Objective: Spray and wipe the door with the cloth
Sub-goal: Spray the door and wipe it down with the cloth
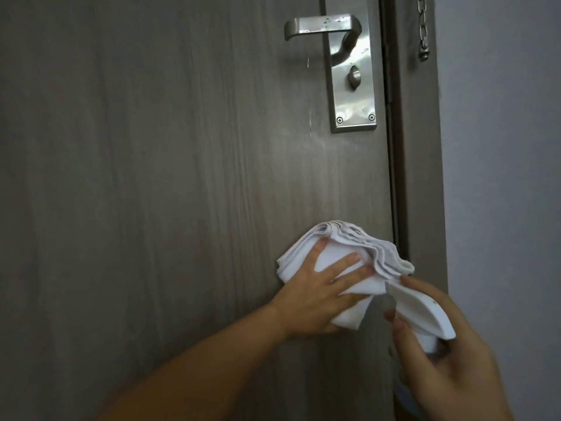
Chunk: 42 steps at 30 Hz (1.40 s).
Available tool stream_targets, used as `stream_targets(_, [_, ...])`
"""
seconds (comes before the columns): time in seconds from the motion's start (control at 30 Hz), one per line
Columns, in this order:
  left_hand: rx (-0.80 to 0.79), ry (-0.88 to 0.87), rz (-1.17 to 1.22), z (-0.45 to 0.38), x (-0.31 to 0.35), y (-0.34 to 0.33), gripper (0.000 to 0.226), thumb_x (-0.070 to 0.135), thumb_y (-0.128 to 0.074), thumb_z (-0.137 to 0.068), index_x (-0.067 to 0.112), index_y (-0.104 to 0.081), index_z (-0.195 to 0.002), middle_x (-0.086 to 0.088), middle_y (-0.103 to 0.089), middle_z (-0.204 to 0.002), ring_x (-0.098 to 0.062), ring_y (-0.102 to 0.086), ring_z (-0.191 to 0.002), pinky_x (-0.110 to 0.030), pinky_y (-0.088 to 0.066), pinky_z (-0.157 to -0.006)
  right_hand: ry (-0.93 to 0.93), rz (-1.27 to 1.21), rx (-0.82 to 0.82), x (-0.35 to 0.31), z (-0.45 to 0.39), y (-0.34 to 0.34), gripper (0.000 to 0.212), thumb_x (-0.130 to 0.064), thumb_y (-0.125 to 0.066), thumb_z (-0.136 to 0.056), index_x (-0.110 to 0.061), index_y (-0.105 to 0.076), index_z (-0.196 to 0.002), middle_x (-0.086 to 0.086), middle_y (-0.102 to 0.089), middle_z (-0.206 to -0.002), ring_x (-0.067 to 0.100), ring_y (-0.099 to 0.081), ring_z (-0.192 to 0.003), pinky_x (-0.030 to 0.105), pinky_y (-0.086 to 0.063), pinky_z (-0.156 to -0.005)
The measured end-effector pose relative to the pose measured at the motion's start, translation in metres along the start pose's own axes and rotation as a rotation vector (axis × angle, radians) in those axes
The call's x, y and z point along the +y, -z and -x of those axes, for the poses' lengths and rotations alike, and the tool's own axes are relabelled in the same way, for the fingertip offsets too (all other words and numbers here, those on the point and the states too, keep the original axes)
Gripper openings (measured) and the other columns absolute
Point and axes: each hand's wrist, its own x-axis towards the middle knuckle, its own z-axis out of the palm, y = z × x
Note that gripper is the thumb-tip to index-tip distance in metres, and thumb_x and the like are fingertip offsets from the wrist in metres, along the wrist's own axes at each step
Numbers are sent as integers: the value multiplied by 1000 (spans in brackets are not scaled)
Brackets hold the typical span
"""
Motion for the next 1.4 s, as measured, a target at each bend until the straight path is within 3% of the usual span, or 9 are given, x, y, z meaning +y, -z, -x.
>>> stream_targets(0.07, [31,-10,1,24,-12,2,74,61,-57,-94,27,-40,-157,-9,-21,-170,-34,-11,-158,-80,-9,-114,27,-35,-13,-2,15,-10,39,-56,-64,-77,-54,-65,-116,-4,-74,-116,21,-69,-108,21,-50,-89])
stream_targets(0.13, [68,-3,6,49,-23,3,70,60,-55,-96,24,-43,-156,-9,-27,-168,-35,-17,-157,-80,-15,-112,5,-16,-96,-7,28,-19,52,-42,-69,-71,-37,-68,-122,-9,-72,-118,16,-69,-108,33,-51,-93])
stream_targets(0.47, [57,138,3,219,-85,23,59,56,-61,-96,25,-55,-146,-10,-43,-159,-34,-31,-152,-83,-25,-106,19,11,-170,0,58,-78,52,-3,-76,-81,-36,-69,-122,-18,-73,-113,-2,-70,-95,21,-54,-85])
stream_targets(0.6, [-21,265,-17,302,-107,35,67,53,-66,-91,29,-46,-149,-13,-46,-156,-34,-25,-154,-84,-28,-101,47,3,-242,-6,76,-117,56,-1,-77,-79,-42,-70,-118,-24,-74,-104,-13,-67,-91,2,-47,-81])
stream_targets(0.77, [-130,440,-72,385,-135,51,65,55,-52,-95,24,-43,-151,-16,-47,-155,-37,-23,-154,-82,-19,-109,97,-87,-339,-22,109,-175,52,-11,-75,-78,-38,-70,-123,-23,-73,-114,-8,-68,-104,15,-51,-92])
stream_targets(0.97, [-175,588,-57,448,-152,65,70,51,-48,-94,26,-31,-158,-10,-42,-158,-39,-27,-151,-76,-24,-111,39,-127,-344,-39,138,-228,59,-8,-79,-76,-48,-68,-118,-24,-73,-109,-11,-68,-97,8,-49,-88])
stream_targets(1.13, [-159,740,1,466,-148,73,66,62,-29,-104,23,-32,-158,-9,-36,-162,-31,-19,-155,-68,-19,-118,23,-66,-288,-58,145,-244,53,-39,-69,-78,-75,-51,-112,-44,-65,-99,-21,-61,-90,0,-42,-86])
stream_targets(1.27, [-167,794,-6,469,-142,64,63,53,-37,-103,19,-38,-156,-11,-36,-163,-39,-28,-152,-74,-24,-115,60,7,-266,-45,140,-231,63,-10,-78,-79,-55,-63,-121,-29,-71,-95,-1,-70,-72,6,-51,-69])
stream_targets(1.4, [-113,838,-8,462,-134,57,61,51,-32,-105,18,-36,-157,-12,-33,-164,-42,-27,-152,-74,-22,-115,6,50,-174,-31,122,-204,55,-15,-74,-81,-51,-63,-121,-22,-71,-91,0,-70,-79,11,-52,-74])
